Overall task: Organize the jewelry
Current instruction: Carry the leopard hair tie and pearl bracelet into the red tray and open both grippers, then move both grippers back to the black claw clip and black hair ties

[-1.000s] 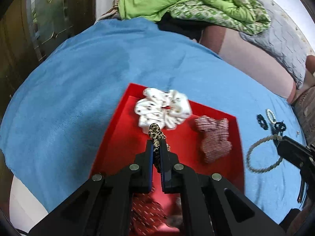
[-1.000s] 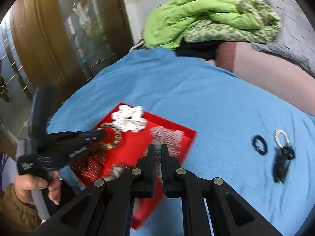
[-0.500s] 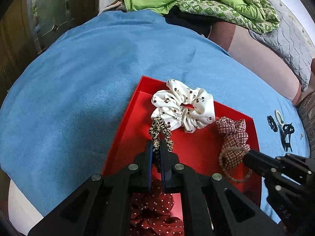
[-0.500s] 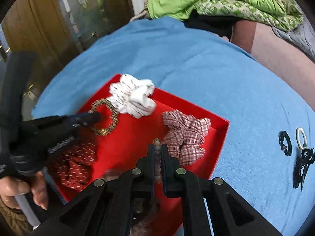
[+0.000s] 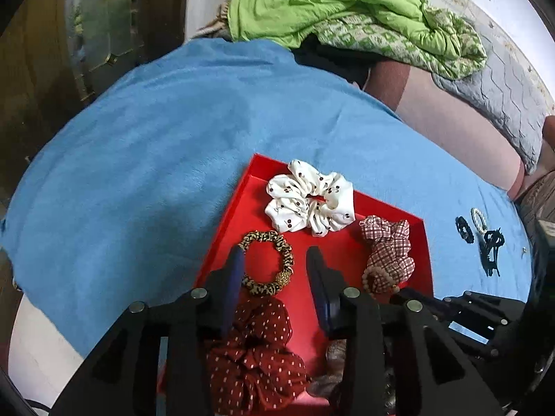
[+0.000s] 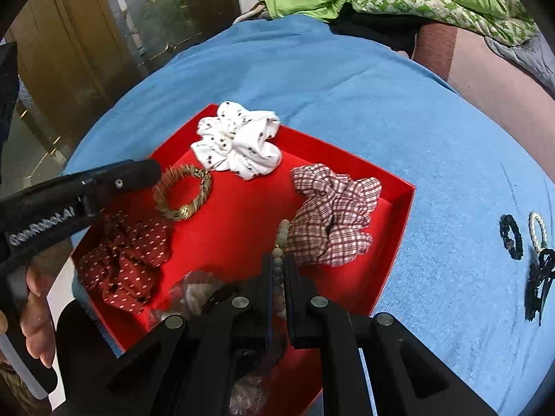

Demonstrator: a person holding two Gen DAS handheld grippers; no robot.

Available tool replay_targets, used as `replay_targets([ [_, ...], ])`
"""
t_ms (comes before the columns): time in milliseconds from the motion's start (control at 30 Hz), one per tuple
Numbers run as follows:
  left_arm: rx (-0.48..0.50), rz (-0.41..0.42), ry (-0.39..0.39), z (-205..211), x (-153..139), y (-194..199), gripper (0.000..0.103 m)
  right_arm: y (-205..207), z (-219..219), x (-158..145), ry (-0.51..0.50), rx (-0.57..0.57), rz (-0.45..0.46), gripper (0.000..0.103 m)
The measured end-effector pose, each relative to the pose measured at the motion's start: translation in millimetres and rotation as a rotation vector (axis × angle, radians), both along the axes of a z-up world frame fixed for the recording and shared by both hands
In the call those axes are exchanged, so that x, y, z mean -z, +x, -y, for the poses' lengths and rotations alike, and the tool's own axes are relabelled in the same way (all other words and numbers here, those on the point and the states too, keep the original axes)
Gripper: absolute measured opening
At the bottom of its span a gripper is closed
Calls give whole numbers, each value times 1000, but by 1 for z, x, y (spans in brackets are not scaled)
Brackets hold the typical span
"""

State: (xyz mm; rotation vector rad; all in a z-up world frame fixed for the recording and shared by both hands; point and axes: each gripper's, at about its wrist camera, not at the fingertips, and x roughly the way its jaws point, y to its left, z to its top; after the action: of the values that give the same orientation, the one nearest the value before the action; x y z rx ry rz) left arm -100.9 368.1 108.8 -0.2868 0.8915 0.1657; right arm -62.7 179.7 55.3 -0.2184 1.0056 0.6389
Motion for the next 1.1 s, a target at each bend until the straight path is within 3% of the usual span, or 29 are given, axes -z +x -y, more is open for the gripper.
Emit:
replay_targets([
  [100, -16, 4, 11, 3, -7, -8, 40, -4, 5, -4, 17, 8, 3, 14],
  [167, -25, 8, 27, 6, -12, -15, 43, -7, 10, -8, 33, 19, 7, 37],
  [233, -30, 13, 42, 11, -17, -21, 44, -10, 18, -14, 57, 31, 14, 47],
  [367, -28, 26, 74, 26, -27, -29, 45, -19, 36, -24, 86, 50, 28, 48],
  [600, 16, 59, 132, 62, -46, -39, 51, -35, 77, -40, 164, 107, 48, 58],
  [1100, 185, 24, 163, 155, -42, -36, 52, -53, 206, -25, 102, 279, 102, 65],
])
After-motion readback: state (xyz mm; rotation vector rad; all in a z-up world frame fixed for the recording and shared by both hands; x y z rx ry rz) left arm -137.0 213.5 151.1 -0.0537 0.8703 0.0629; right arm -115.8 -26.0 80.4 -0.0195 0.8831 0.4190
